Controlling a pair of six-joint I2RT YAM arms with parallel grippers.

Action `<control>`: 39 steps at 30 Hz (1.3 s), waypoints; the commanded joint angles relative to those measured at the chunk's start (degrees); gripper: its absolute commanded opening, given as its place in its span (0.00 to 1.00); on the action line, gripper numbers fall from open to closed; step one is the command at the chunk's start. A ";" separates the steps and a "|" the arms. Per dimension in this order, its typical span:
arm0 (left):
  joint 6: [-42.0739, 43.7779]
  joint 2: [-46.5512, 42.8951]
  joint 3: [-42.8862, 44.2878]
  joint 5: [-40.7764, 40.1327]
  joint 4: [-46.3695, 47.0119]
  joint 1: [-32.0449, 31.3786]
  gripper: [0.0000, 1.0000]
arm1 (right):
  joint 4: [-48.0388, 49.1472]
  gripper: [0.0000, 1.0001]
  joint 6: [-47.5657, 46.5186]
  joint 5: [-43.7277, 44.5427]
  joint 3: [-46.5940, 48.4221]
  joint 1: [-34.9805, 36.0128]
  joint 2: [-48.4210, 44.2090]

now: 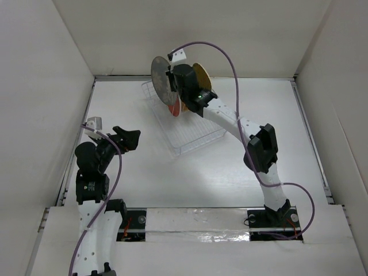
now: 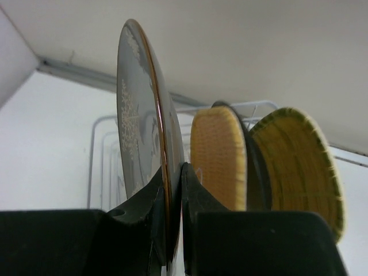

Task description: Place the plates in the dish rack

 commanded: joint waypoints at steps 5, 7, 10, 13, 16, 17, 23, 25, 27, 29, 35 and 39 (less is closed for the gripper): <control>2.73 -1.38 1.15 -1.64 -0.67 -1.69 0.99 | 4.13 0.00 -3.50 6.41 5.40 3.10 3.07; 2.64 -1.37 1.15 -1.99 -0.85 -1.69 0.99 | 4.22 0.00 -3.59 7.11 4.79 4.50 4.47; 2.73 -1.29 1.41 -3.30 -1.46 -1.69 0.99 | 5.61 0.00 -3.94 9.22 2.25 6.25 5.45; 2.90 -1.29 1.68 -3.49 -1.64 -1.69 0.99 | 7.98 0.00 -4.38 11.76 0.39 8.36 6.85; 3.17 -1.20 1.68 -2.87 -1.38 -1.69 0.99 | 8.70 0.05 -4.47 13.70 0.13 9.68 8.52; 3.17 -1.11 1.68 -2.87 -1.29 -1.69 0.99 | 9.05 0.11 -4.55 13.88 -0.31 9.69 8.70; 3.87 -1.20 1.77 -3.13 -1.11 -1.69 0.99 | 10.54 0.58 -4.03 12.04 -2.42 9.69 4.49; 3.96 -1.29 1.85 -3.31 -1.03 -1.69 0.99 | 12.03 0.63 -3.94 10.46 -5.13 9.69 0.47; 4.05 -1.46 1.77 -3.31 -0.76 -1.69 0.99 | 12.74 0.67 -2.89 8.18 -7.77 9.69 -2.97; 3.96 -1.38 1.68 -3.13 -0.59 -1.69 0.99 | 14.23 0.72 -2.45 6.86 -12.69 9.69 -8.86; 3.00 -1.02 1.77 -2.51 1.52 -1.69 0.99 | 21.52 0.93 0.79 2.63 -33.30 9.69 -28.51; 0.28 -0.94 4.56 -2.78 5.90 -1.69 0.99 | 29.42 0.93 2.21 4.12 -48.62 10.30 -42.66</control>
